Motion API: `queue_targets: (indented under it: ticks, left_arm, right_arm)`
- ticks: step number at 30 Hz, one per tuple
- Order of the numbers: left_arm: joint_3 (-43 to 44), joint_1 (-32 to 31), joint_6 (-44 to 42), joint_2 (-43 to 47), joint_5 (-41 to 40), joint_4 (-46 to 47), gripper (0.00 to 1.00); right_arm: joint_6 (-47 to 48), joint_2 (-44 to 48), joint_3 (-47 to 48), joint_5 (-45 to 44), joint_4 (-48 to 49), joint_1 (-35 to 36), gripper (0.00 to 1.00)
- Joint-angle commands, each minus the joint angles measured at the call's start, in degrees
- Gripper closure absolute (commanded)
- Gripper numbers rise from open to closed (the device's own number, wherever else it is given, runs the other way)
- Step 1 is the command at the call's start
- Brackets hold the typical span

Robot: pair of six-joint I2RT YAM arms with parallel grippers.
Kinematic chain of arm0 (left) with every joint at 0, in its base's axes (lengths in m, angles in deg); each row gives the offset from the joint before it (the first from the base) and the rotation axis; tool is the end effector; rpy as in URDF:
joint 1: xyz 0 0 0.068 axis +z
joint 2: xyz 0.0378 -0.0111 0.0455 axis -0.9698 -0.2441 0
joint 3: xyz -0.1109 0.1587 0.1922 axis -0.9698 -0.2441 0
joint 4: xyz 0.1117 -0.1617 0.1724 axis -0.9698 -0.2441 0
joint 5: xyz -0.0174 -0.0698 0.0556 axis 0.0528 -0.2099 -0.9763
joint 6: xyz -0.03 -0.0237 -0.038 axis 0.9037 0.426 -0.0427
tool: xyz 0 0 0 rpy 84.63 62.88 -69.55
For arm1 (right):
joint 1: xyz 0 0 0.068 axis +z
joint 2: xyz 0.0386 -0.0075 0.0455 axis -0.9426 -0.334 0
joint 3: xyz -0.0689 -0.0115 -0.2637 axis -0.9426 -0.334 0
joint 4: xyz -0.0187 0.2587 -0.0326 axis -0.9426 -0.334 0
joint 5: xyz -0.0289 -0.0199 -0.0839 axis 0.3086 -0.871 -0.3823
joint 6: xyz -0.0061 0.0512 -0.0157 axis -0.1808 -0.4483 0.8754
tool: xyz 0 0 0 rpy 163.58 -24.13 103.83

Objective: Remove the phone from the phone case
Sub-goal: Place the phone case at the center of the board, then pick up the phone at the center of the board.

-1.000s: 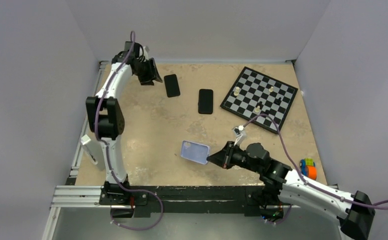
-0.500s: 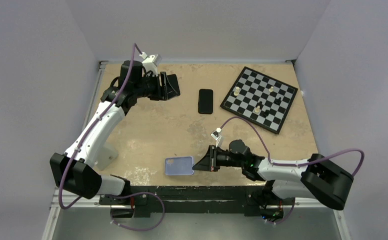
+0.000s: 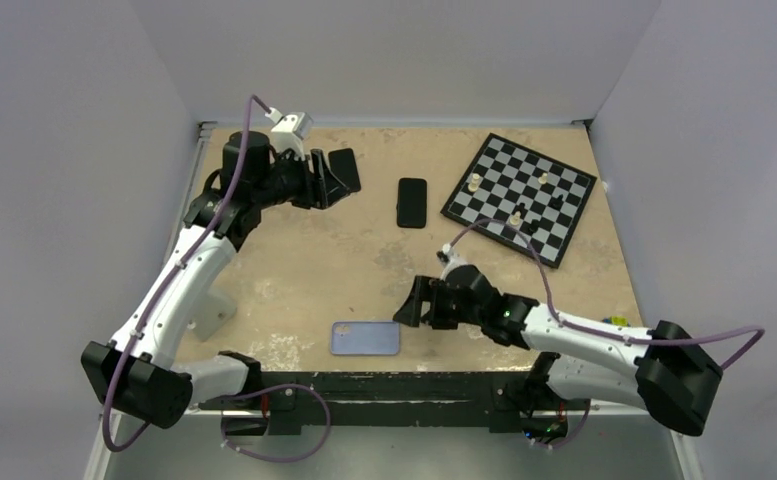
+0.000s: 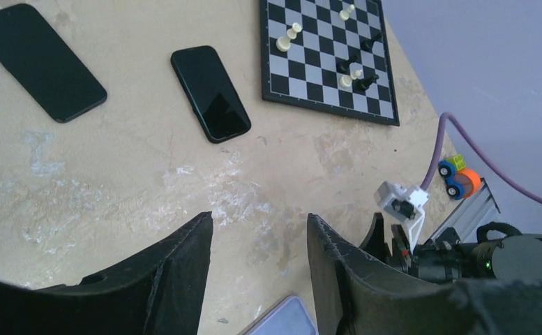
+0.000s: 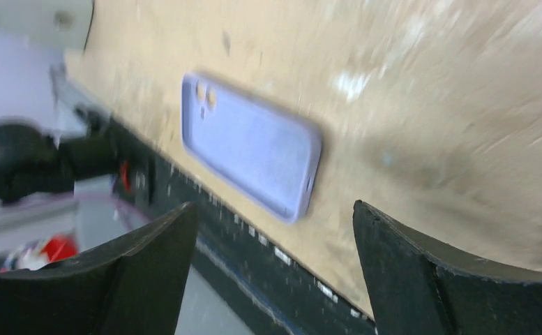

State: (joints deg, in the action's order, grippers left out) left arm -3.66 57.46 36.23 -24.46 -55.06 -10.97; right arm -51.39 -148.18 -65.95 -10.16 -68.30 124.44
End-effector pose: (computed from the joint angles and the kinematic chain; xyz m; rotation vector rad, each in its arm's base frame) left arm 0.2553 -0.0999 0.3810 0.2127 2.0897 -0.8476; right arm 0.1171 0.1698 0.1681 -0.0330 2.4632 1.1609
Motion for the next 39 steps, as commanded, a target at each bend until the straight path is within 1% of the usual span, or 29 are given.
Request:
queue_targets:
  ticks: [1, 3, 5, 7, 9, 11, 13, 16, 20, 23, 30, 34, 36, 37, 39]
  left_arm:
    - [-0.4, 0.0, 0.1, 2.4, 1.0, 3.1, 0.44]
    - [-0.5, 0.0, 0.7, 2.3, 2.0, 3.6, 0.44]
    - [-0.7, 0.0, 1.3, 2.2, 2.4, 3.9, 0.44]
    - [-0.9, 0.0, 1.7, 2.3, 3.0, 4.4, 0.44]
    - [-1.0, 0.0, 1.9, 2.7, 3.5, 4.7, 0.44]
    - [-1.1, 0.0, 1.9, 3.1, 3.6, 4.8, 0.44]
    - [-1.1, 0.0, 1.7, 3.6, 3.5, 4.7, 0.44]
    - [-1.0, 0.0, 1.9, 3.6, 3.9, 4.8, 0.44]
    - [-0.9, 0.0, 2.7, 3.0, 5.4, 5.1, 0.44]
    - [-0.8, 0.0, 2.8, 2.8, 5.9, 5.1, 0.44]
    - [-0.6, 0.1, 3.3, 2.2, 6.9, 5.2, 0.44]
    - [-0.6, 0.1, 3.4, 2.0, 7.2, 5.5, 0.44]
    - [-0.6, 0.2, 3.3, 1.9, 7.1, 5.4, 0.44]
    - [-0.6, 0.2, 3.4, 1.9, 7.2, 5.4, 0.44]
    - [-0.6, 0.2, 3.4, 1.8, 7.3, 5.5, 0.44]
  right_arm:
    - [9.0, -4.8, 16.0, -18.9, -20.3, -5.4, 0.14]
    - [11.7, -10.8, 21.5, -18.6, -19.7, -12.0, 0.14]
    - [14.9, -18.2, 29.0, -18.1, -19.5, -16.4, 0.15]
    - [19.0, -26.7, 38.9, -19.9, -22.1, -18.3, 0.15]
    - [22.5, -37.1, 49.7, -22.6, -26.8, -19.3, 0.14]
    - [24.1, -45.0, 59.3, -24.0, -30.9, -20.8, 0.14]
    - [25.9, -51.7, 68.6, -25.6, -34.2, -21.8, 0.14]
    - [28.1, -59.2, 77.3, -26.9, -37.1, -22.8, 0.13]
    - [29.9, -65.9, 85.3, -27.3, -39.6, -23.2, 0.13]
    - [31.0, -69.4, 88.4, -29.2, -40.2, -23.2, 0.13]
    - [30.4, -74.2, 93.8, -24.5, -40.3, -24.2, 0.12]
    - [28.0, -74.9, 93.5, -20.6, -38.6, -25.2, 0.12]
    - [27.6, -76.3, 94.8, -21.5, -39.9, -25.3, 0.12]
    - [27.8, -77.1, 95.8, -22.1, -41.1, -25.3, 0.13]
    - [29.1, -78.5, 97.7, -21.9, -43.0, -25.3, 0.21]
